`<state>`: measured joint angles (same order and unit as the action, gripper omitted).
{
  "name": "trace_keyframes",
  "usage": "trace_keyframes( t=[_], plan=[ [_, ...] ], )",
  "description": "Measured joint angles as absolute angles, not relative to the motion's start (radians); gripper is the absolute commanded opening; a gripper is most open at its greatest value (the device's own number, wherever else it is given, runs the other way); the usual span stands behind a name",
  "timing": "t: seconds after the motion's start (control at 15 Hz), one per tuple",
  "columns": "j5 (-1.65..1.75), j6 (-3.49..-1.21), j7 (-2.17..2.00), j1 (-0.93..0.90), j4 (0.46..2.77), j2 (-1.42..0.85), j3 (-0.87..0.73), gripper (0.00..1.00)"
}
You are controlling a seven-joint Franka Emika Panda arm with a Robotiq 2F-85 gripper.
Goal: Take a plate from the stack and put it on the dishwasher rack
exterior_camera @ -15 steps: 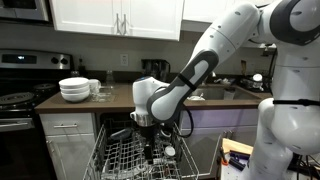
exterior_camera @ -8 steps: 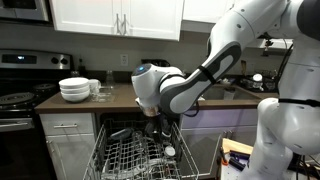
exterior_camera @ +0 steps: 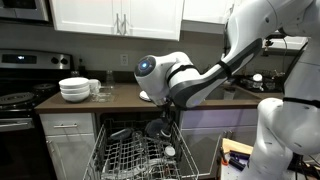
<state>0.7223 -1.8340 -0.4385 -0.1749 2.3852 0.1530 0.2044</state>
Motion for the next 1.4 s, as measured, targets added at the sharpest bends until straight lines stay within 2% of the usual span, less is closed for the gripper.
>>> trace_keyframes(
  t=[0.47, 1.4],
  plan=[
    [1.027, -1.735, -0.64, -0.175, 2.412, 0.201, 0.226, 1.0],
    [1.106, -1.655, -0.708, -0.169, 2.43, 0.21, 0.201, 1.0]
  ],
)
